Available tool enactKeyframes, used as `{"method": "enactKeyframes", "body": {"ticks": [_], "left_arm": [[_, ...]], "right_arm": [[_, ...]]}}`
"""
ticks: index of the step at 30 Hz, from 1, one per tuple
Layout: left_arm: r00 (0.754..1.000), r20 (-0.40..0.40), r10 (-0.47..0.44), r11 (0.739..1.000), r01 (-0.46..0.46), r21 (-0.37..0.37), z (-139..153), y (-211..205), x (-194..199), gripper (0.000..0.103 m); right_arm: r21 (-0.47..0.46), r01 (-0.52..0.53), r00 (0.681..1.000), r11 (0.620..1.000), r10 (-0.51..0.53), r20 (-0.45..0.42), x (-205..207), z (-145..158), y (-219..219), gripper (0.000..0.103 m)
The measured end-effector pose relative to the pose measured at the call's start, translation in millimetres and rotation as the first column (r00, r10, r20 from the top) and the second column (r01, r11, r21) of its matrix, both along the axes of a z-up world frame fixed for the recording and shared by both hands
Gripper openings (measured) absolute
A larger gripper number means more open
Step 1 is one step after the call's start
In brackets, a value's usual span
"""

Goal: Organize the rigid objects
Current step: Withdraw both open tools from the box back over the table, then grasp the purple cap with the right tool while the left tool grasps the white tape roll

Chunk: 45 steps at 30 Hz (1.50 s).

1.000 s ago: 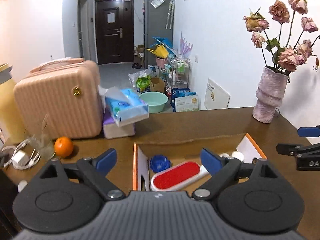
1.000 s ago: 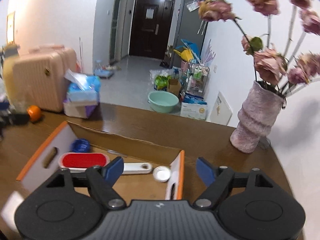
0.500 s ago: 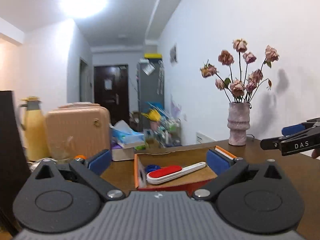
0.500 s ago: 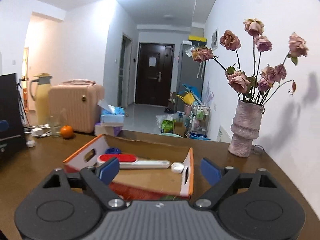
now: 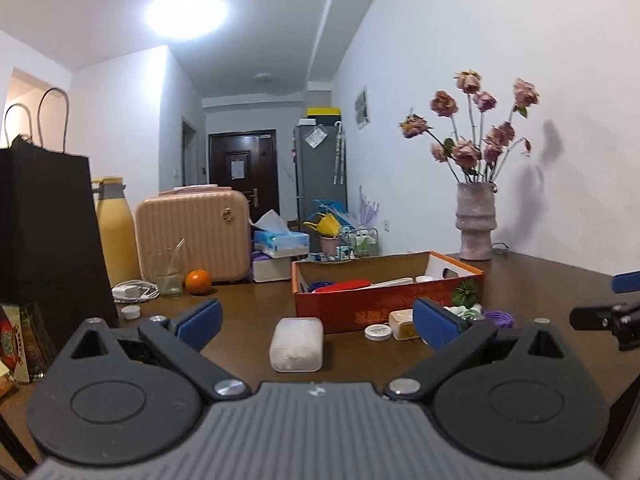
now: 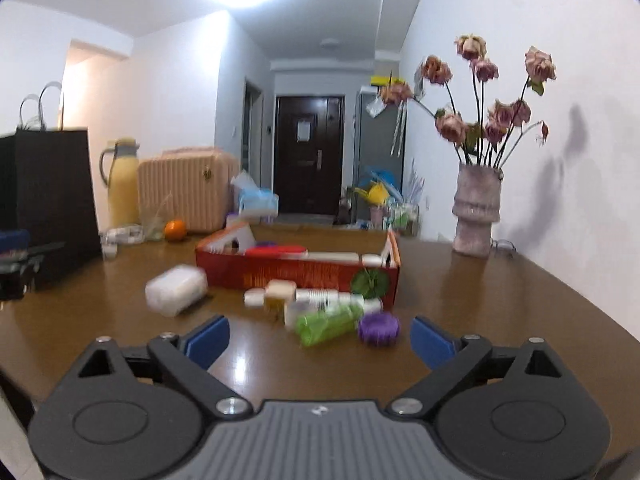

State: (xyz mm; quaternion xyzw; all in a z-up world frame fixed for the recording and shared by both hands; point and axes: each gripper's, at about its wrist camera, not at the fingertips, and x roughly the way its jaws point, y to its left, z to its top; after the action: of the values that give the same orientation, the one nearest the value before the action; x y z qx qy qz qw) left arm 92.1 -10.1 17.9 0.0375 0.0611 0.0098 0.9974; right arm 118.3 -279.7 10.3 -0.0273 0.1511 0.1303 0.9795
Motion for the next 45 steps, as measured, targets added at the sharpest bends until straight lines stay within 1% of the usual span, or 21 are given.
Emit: {"method": "enactKeyframes", "body": {"ticks": [2, 5, 9, 12, 14, 18, 23, 24, 25, 28, 29, 30, 31, 32, 34, 36, 38, 40, 42, 43, 45], "left_arm": [[1.0, -0.007, 0.006, 1.0, -0.006, -0.015, -1, -3, 0, 0.103], [0.999, -0.035, -0.023, 0.999, 0.022, -0.043, -5, -8, 1, 0.103], [0.998, -0.061, -0.031, 0.999, 0.031, -0.013, -17, -16, 5, 0.103], [0.995, -0.089, -0.047, 0.999, 0.046, -0.017, -27, -18, 11, 0.103], [0.989, -0.137, -0.053, 0.999, 0.053, -0.01, -33, -23, 24, 0.103], [0.977, -0.2, -0.069, 0.997, 0.071, 0.004, -41, -35, 53, 0.103], [0.962, -0.268, -0.056, 0.998, 0.065, 0.022, -44, -50, 111, 0.103], [0.96, -0.276, -0.054, 0.997, 0.065, 0.032, -44, -52, 123, 0.103], [0.959, -0.277, -0.06, 0.996, 0.075, 0.042, -44, -55, 133, 0.102], [0.952, -0.293, -0.084, 0.992, 0.108, 0.067, -47, -64, 168, 0.096], [0.947, -0.31, -0.084, 0.991, 0.113, 0.075, -49, -66, 181, 0.094], [0.941, -0.33, -0.08, 0.991, 0.112, 0.078, -50, -69, 191, 0.091], [0.932, -0.35, -0.089, 0.991, 0.119, 0.066, -51, -71, 201, 0.091], [0.919, -0.377, -0.112, 0.99, 0.134, 0.033, -52, -72, 210, 0.09], [0.895, -0.41, -0.173, 0.984, 0.173, -0.039, -54, -77, 222, 0.084], [0.877, -0.427, -0.22, 0.975, 0.213, -0.063, -59, -87, 232, 0.076], [0.872, -0.441, -0.214, 0.976, 0.203, -0.074, -63, -95, 243, 0.07], [0.87, -0.441, -0.22, 0.975, 0.188, -0.115, -65, -97, 250, 0.069], [0.878, -0.424, -0.22, 0.974, 0.175, -0.144, -65, -97, 253, 0.068], [0.88, -0.424, -0.212, 0.975, 0.164, -0.147, -65, -98, 255, 0.064], [0.875, -0.444, -0.19, 0.978, 0.131, -0.159, -67, -100, 262, 0.058]], "right_arm": [[-0.023, 0.026, 1.0, 0.999, -0.025, 0.012, -11, -4, -2, 0.097], [-0.037, 0.023, 1.0, 0.999, -0.022, 0.02, -21, -8, -4, 0.097], [-0.036, 0.054, 0.998, 0.998, -0.054, 0.013, -20, -15, -9, 0.098], [-0.041, 0.065, 0.998, 0.997, -0.066, -0.007, -15, -23, -13, 0.098], [-0.04, 0.063, 0.998, 0.997, -0.064, -0.025, -8, -30, -15, 0.098], [-0.044, 0.068, 0.995, 0.997, -0.071, -0.069, 19, -41, -18, 0.098], [-0.039, 0.065, 0.99, 0.997, -0.069, -0.119, 66, -42, -26, 0.096], [-0.044, 0.061, 0.989, 0.997, -0.066, -0.129, 78, -42, -27, 0.095], [-0.052, 0.058, 0.988, 0.997, -0.065, -0.141, 89, -41, -28, 0.092], [-0.088, 0.044, 0.981, 0.995, -0.06, -0.183, 124, -41, -29, 0.089], [-0.09, 0.037, 0.979, 0.995, -0.054, -0.198, 135, -43, -29, 0.088], [-0.088, 0.03, 0.975, 0.996, -0.049, -0.217, 146, -45, -30, 0.085], [-0.086, 0.025, 0.971, 0.996, -0.045, -0.233, 155, -47, -31, 0.081], [-0.084, 0.021, 0.967, 0.996, -0.041, -0.251, 166, -50, -31, 0.08], [-0.08, 0.018, 0.962, 0.997, -0.04, -0.269, 182, -53, -32, 0.076], [-0.073, 0.021, 0.959, 0.997, -0.041, -0.281, 198, -55, -33, 0.072], [-0.067, 0.017, 0.958, 0.998, -0.036, -0.286, 211, -57, -32, 0.07], [-0.068, 0.004, 0.958, 0.998, -0.023, -0.287, 219, -57, -30, 0.07], [-0.064, -0.013, 0.958, 0.998, -0.006, -0.285, 224, -58, -27, 0.07], [-0.06, -0.021, 0.958, 0.998, 0.003, -0.287, 225, -58, -26, 0.07], [-0.053, -0.032, 0.956, 0.998, 0.015, -0.293, 229, -60, -24, 0.068]]}}
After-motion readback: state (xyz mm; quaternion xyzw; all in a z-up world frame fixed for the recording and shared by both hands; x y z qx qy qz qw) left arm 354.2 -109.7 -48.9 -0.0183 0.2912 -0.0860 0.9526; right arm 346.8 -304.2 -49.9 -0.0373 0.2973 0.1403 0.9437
